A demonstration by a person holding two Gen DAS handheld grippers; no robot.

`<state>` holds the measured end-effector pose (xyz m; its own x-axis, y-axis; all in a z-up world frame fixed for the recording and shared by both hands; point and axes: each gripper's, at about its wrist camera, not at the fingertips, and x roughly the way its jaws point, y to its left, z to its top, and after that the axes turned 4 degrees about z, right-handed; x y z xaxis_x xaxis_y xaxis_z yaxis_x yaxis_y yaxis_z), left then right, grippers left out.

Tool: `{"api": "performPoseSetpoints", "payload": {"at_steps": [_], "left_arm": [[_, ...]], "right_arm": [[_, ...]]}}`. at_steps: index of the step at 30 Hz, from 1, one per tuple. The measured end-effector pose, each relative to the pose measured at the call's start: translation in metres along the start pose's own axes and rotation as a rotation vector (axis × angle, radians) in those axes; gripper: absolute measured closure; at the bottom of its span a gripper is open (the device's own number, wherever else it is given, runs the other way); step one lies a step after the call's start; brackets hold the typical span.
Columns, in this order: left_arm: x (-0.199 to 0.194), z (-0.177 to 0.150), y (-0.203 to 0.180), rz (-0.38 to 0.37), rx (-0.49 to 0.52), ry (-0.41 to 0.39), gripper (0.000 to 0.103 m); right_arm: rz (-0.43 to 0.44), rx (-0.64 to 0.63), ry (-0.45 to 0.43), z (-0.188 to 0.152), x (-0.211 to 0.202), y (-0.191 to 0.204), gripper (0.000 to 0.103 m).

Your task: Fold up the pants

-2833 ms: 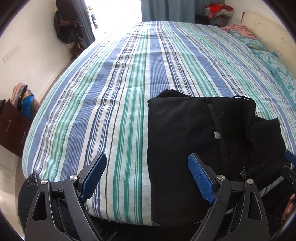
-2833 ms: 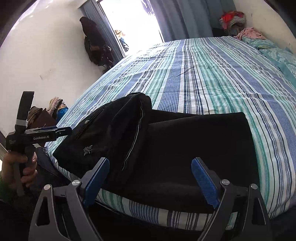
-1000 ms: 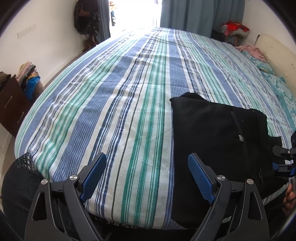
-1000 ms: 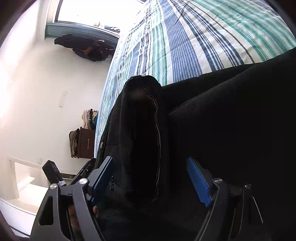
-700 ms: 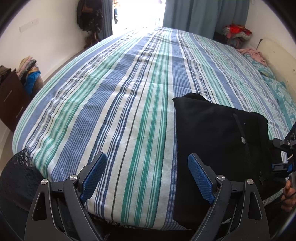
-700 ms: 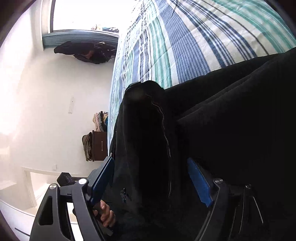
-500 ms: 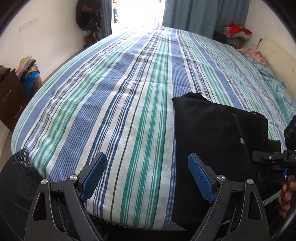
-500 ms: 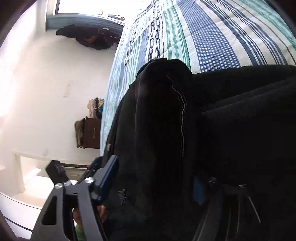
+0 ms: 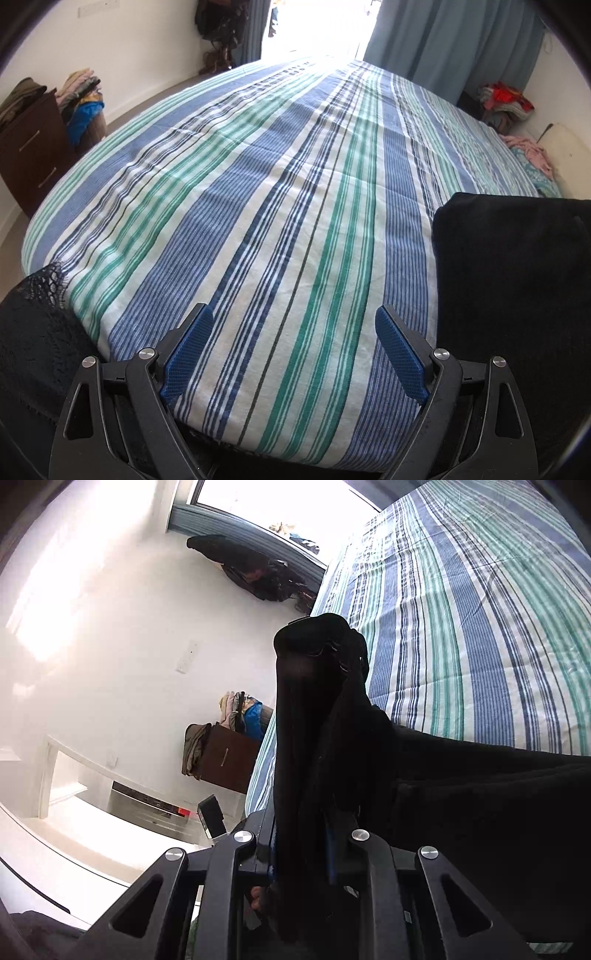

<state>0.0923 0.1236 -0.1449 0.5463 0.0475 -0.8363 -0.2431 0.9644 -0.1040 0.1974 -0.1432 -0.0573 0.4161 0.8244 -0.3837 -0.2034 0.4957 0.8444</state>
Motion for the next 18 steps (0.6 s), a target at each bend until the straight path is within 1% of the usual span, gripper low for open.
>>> {"api": "performPoseSetpoints", "payload": {"at_steps": [1,3,8,10,14,18], "left_arm": [[0.001,0.0,-0.002,-0.003,0.003,0.003,0.012],[0.002,-0.001,-0.007,-0.006,0.02,0.006,0.012],[-0.002,-0.006,-0.025,-0.003,0.105,-0.014,0.012],[-0.006,-0.008,-0.031,0.003,0.139,-0.026,0.012],[-0.01,-0.012,-0.04,0.002,0.185,-0.042,0.012],[-0.01,-0.016,-0.049,0.003,0.226,-0.043,0.012]], "right_arm": [[-0.017,0.003,-0.006,-0.001,-0.019,-0.011,0.084],[-0.046,0.033,-0.022,-0.003,-0.039,-0.028,0.084],[-0.089,0.176,-0.085,-0.019,-0.097,-0.089,0.084],[-0.114,0.229,-0.107,-0.028,-0.111,-0.11,0.084],[-0.1,0.332,-0.155,-0.041,-0.132,-0.147,0.084],[-0.104,0.35,-0.181,-0.047,-0.146,-0.161,0.084]]}}
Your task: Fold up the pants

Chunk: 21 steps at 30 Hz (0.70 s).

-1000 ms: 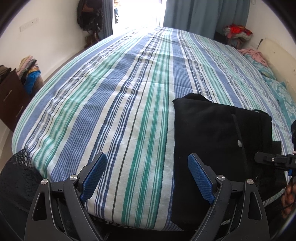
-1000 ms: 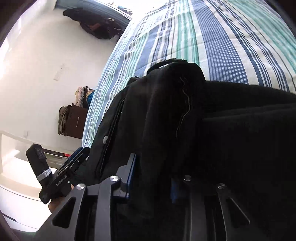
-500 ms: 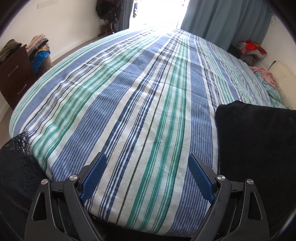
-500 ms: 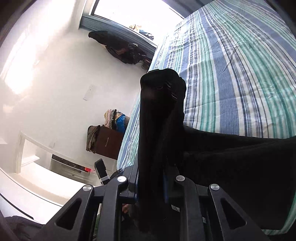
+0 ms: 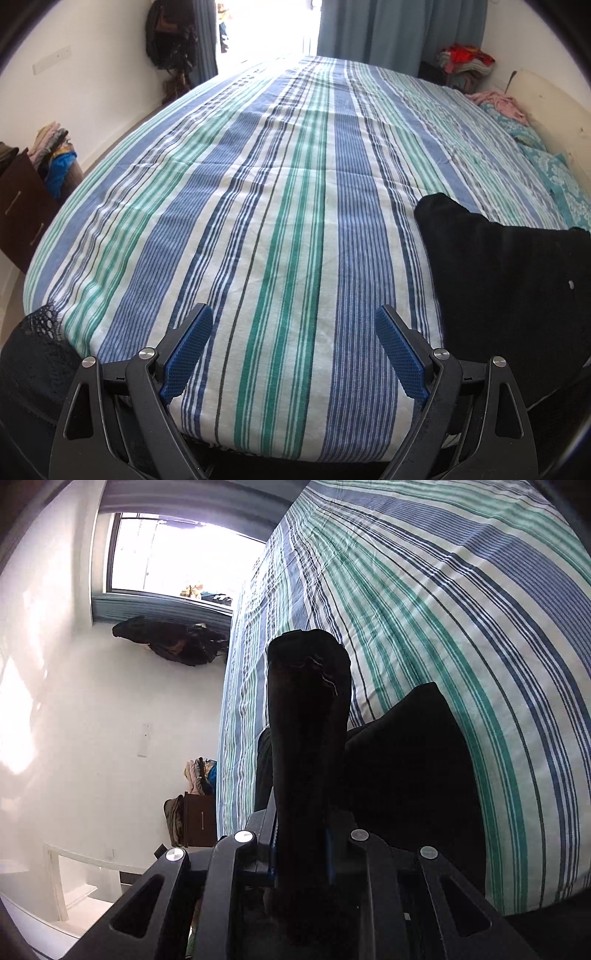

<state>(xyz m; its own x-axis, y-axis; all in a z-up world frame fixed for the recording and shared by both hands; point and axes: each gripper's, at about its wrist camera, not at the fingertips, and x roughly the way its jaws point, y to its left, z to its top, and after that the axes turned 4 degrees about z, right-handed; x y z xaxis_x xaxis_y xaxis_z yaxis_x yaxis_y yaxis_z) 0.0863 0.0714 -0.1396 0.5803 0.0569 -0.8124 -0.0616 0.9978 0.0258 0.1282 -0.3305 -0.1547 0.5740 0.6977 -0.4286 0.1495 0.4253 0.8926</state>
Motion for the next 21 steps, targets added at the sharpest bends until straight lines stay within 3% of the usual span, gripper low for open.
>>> {"api": "performPoseSetpoints", "payload": {"at_steps": [2,4,7,9,10,12,14,16,18,21], "left_arm": [[0.0,-0.001,-0.005,-0.001,0.021,0.002,0.012],[-0.001,-0.002,-0.01,0.001,0.045,0.0,0.012],[-0.005,-0.004,-0.017,0.001,0.079,-0.003,0.012],[-0.013,-0.003,-0.022,-0.005,0.085,-0.008,0.012],[-0.018,-0.001,-0.026,-0.015,0.087,-0.017,0.012],[-0.032,0.003,-0.04,-0.058,0.108,-0.046,0.012],[-0.043,0.006,-0.06,-0.118,0.154,-0.068,0.012],[-0.048,0.004,-0.086,-0.176,0.224,-0.068,0.012],[-0.051,-0.001,-0.106,-0.204,0.294,-0.065,0.012],[-0.056,-0.014,-0.118,-0.219,0.359,-0.078,0.012]], "right_arm": [[-0.013,0.014,-0.003,-0.001,0.002,-0.011,0.084],[-0.125,-0.055,0.011,-0.002,0.008,-0.016,0.083],[-0.275,-0.136,0.024,-0.006,0.015,-0.022,0.065],[-0.298,-0.148,0.018,-0.004,0.009,-0.018,0.057],[-0.339,-0.17,0.008,-0.003,0.003,-0.014,0.052],[-0.439,-0.276,-0.017,-0.006,-0.011,0.005,0.052],[-0.486,-0.423,-0.022,-0.015,-0.019,0.039,0.052],[-0.501,-0.582,0.022,-0.03,-0.015,0.071,0.052],[-0.593,-0.735,0.115,-0.051,0.0,0.091,0.052],[-0.724,-0.848,0.244,-0.08,0.009,0.084,0.052]]}}
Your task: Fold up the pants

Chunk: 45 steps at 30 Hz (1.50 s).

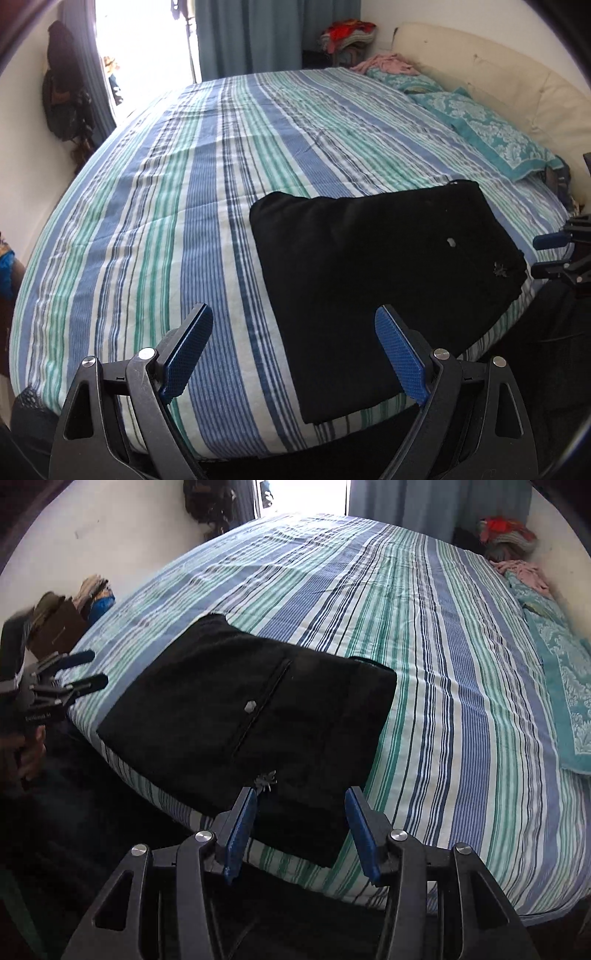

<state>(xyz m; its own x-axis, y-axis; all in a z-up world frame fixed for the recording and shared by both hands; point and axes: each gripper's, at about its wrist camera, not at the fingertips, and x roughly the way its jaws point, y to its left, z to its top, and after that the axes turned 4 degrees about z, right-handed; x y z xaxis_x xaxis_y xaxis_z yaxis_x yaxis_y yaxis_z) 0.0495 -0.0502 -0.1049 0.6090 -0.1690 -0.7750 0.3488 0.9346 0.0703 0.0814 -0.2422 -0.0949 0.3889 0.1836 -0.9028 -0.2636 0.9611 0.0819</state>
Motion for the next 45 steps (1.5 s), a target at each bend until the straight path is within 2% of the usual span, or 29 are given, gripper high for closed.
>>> {"api": "performPoseSetpoints", "payload": {"at_steps": [1,3,6,9,10,11,12,16,19,20,22,24,26,27,29,32,33,35,38,40,42,43,45], "left_arm": [[-0.001,-0.003,-0.001,-0.002,0.01,0.001,0.012],[0.001,-0.008,0.0,-0.007,0.007,0.017,0.012],[0.006,-0.01,0.007,-0.016,-0.031,0.044,0.012],[0.004,-0.011,0.013,-0.014,-0.06,0.038,0.012],[0.004,-0.011,0.015,-0.009,-0.063,0.037,0.012],[0.004,-0.012,0.016,-0.004,-0.066,0.038,0.012],[0.005,-0.013,0.017,-0.001,-0.068,0.041,0.012],[0.002,-0.012,0.017,-0.013,-0.079,0.064,0.012],[-0.01,-0.009,0.007,-0.047,-0.057,0.027,0.012],[-0.01,-0.008,0.0,-0.058,-0.036,0.022,0.012],[-0.001,-0.007,-0.015,-0.054,0.028,0.038,0.012],[0.013,-0.012,-0.029,-0.031,0.1,0.066,0.012],[0.028,-0.02,-0.038,0.001,0.156,0.121,0.012],[0.029,-0.023,-0.039,-0.002,0.162,0.137,0.013],[0.022,-0.025,-0.037,-0.032,0.145,0.129,0.013],[0.01,-0.018,-0.034,-0.047,0.113,0.084,0.013],[0.007,-0.015,-0.034,-0.053,0.102,0.069,0.013],[0.011,-0.01,-0.034,-0.059,0.096,0.072,0.012],[0.024,-0.013,-0.041,-0.044,0.137,0.105,0.012],[0.037,-0.022,-0.048,-0.029,0.183,0.153,0.012],[0.034,-0.028,-0.047,-0.043,0.175,0.144,0.012],[0.03,-0.028,-0.047,-0.054,0.176,0.145,0.012],[0.021,-0.027,-0.044,-0.06,0.173,0.136,0.012]], "right_arm": [[0.007,0.002,0.026,-0.012,0.007,-0.005,0.052],[0.068,0.086,0.035,-0.023,0.016,-0.021,0.052],[0.189,0.268,-0.018,-0.028,0.023,-0.046,0.052],[0.239,0.356,-0.06,-0.029,0.028,-0.064,0.052],[0.275,0.373,-0.062,-0.029,0.029,-0.067,0.06],[0.303,0.375,-0.049,-0.026,0.03,-0.067,0.087],[0.277,0.352,-0.031,-0.024,0.03,-0.065,0.089],[0.263,0.268,-0.007,-0.013,0.014,-0.051,0.092],[0.271,0.228,-0.019,-0.008,-0.009,-0.042,0.092],[0.245,0.212,-0.008,-0.011,-0.01,-0.04,0.092],[0.181,0.214,0.061,-0.021,0.012,-0.044,0.092],[0.174,0.243,0.114,-0.031,0.038,-0.048,0.092],[0.188,0.255,0.123,-0.033,0.046,-0.048,0.089],[0.187,0.264,0.113,-0.031,0.042,-0.05,0.088],[0.176,0.262,0.1,-0.026,0.03,-0.053,0.077],[0.087,0.214,0.025,-0.009,0.005,-0.052,0.076],[0.085,0.21,-0.014,0.0,-0.003,-0.052,0.076],[0.123,0.224,-0.104,0.02,-0.011,-0.053,0.076],[0.243,0.245,-0.2,0.045,0.003,-0.054,0.076],[0.286,0.315,-0.188,0.056,0.034,-0.061,0.076],[0.236,0.426,-0.099,0.053,0.076,-0.078,0.085],[0.225,0.471,-0.054,0.048,0.093,-0.087,0.103],[0.227,0.497,-0.067,0.042,0.097,-0.093,0.103]]}}
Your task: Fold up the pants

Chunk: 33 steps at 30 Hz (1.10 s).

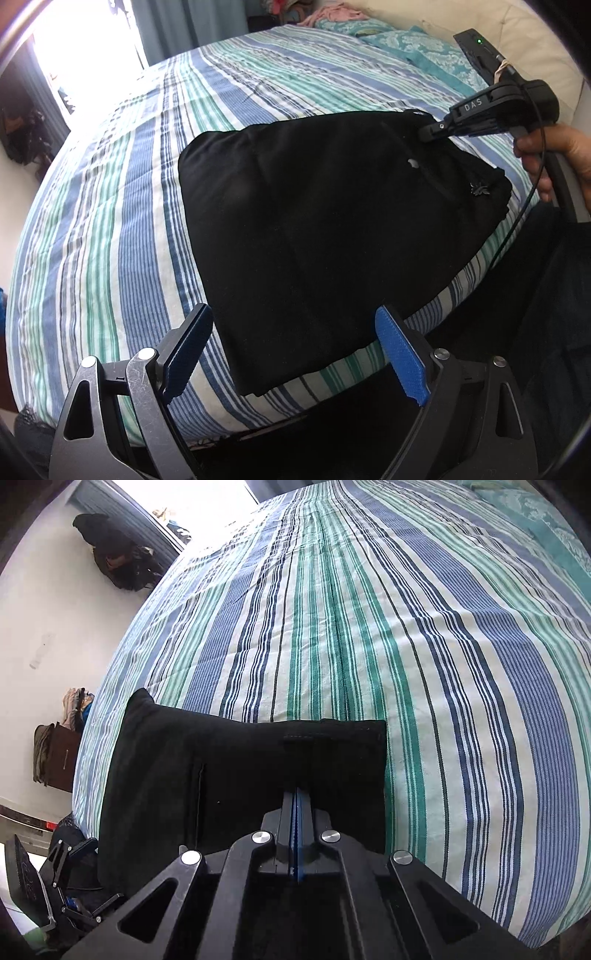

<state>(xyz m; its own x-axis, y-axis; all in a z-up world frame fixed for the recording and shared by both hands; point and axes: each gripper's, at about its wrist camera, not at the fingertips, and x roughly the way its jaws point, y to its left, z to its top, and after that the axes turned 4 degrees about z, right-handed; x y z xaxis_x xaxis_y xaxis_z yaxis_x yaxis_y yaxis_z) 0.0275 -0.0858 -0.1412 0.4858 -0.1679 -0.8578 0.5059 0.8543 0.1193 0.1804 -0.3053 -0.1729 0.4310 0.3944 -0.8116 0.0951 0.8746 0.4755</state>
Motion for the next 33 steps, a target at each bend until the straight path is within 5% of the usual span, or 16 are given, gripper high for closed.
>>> {"api": "performPoseSetpoints", "payload": {"at_steps": [7,12,15,18,20,22,25,33], "left_arm": [[-0.001,0.017,0.042,-0.035,-0.218,0.017,0.011],[0.014,0.017,0.027,0.05,-0.17,0.079,0.011],[0.017,0.015,0.021,0.07,-0.142,0.114,0.011],[0.004,0.016,0.028,0.092,-0.162,0.094,0.01],[-0.001,0.018,0.035,0.105,-0.182,0.079,0.006],[0.001,0.021,0.04,0.117,-0.196,0.079,0.006],[0.003,0.022,0.043,0.136,-0.196,0.082,0.006],[0.007,0.021,0.053,0.166,-0.198,0.094,0.006]], "right_arm": [[-0.031,-0.145,-0.055,-0.02,-0.062,0.05,0.094],[0.003,-0.197,0.007,-0.073,-0.074,0.077,0.09],[-0.107,-0.188,0.129,-0.1,-0.038,0.064,0.08],[-0.096,-0.147,0.129,-0.114,-0.043,0.062,0.076],[-0.097,-0.164,0.063,-0.117,-0.06,0.067,0.046],[-0.106,-0.169,-0.025,-0.117,-0.079,0.072,0.027],[-0.099,-0.153,-0.095,-0.111,-0.094,0.071,0.027],[-0.085,-0.089,-0.111,-0.098,-0.088,0.056,0.027]]}}
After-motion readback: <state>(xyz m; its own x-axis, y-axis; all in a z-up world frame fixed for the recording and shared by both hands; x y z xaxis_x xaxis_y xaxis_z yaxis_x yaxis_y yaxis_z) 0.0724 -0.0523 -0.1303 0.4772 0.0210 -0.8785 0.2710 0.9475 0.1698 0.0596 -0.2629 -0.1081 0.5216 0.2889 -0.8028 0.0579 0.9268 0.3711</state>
